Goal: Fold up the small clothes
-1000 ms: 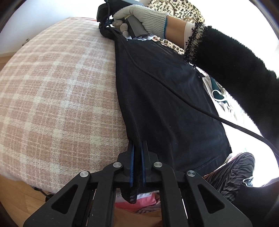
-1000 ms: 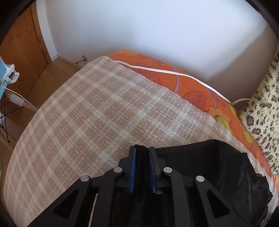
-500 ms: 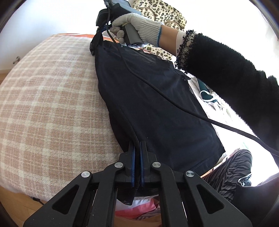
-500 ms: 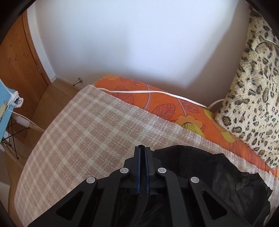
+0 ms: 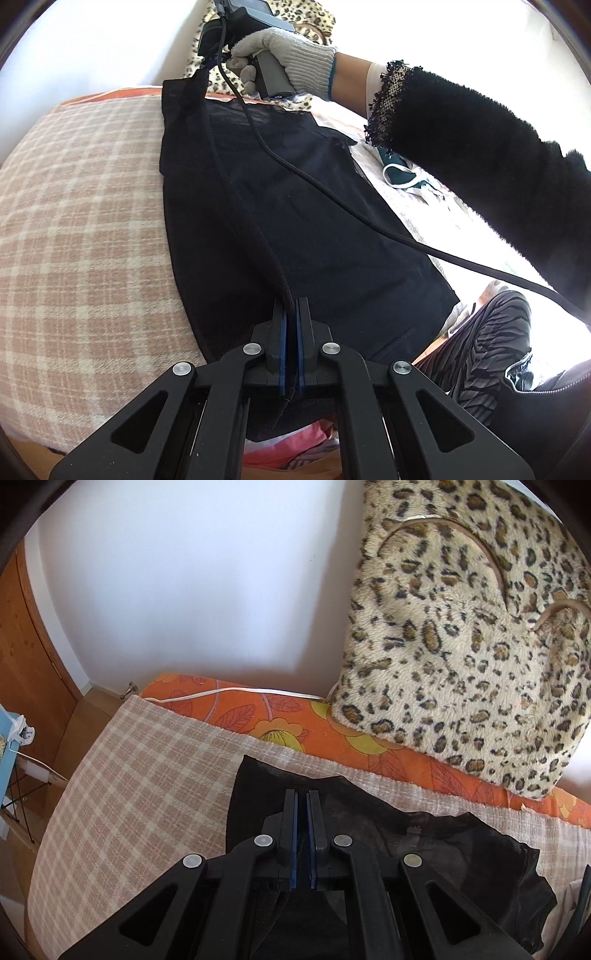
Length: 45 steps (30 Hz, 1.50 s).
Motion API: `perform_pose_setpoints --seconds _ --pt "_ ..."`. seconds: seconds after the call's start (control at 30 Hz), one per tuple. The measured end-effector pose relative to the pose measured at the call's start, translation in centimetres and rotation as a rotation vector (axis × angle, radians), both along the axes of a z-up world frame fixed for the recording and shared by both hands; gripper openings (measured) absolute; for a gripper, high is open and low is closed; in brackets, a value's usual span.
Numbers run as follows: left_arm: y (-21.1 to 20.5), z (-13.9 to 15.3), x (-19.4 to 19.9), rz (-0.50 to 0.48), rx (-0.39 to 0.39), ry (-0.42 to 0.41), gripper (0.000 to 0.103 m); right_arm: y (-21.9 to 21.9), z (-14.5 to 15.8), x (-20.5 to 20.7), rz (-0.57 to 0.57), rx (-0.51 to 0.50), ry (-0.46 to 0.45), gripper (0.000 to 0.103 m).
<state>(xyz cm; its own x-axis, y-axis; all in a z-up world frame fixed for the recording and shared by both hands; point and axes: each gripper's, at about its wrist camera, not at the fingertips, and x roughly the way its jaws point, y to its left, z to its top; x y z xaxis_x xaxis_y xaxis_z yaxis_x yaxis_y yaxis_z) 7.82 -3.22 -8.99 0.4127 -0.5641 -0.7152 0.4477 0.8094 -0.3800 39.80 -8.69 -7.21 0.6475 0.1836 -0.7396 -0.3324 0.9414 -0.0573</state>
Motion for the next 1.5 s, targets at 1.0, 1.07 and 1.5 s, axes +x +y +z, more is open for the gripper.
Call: perform_pose_setpoints --seconds 1.0,1.07,1.5 --pt "0.4 1.0 -2.3 -0.093 -0.023 -0.013 0.033 -8.1 -0.2 -3.6 -0.032 -0.033 -0.013 0.043" --pt "1.9 0.6 -2.0 -0.04 -0.011 -0.008 0.033 -6.9 -0.7 -4.7 0.033 -0.022 0.004 0.043" --pt "-0.5 -2.2 -4.0 -0.262 -0.029 0.123 0.033 -5.7 -4.7 -5.9 -0.011 -0.356 0.013 0.04"
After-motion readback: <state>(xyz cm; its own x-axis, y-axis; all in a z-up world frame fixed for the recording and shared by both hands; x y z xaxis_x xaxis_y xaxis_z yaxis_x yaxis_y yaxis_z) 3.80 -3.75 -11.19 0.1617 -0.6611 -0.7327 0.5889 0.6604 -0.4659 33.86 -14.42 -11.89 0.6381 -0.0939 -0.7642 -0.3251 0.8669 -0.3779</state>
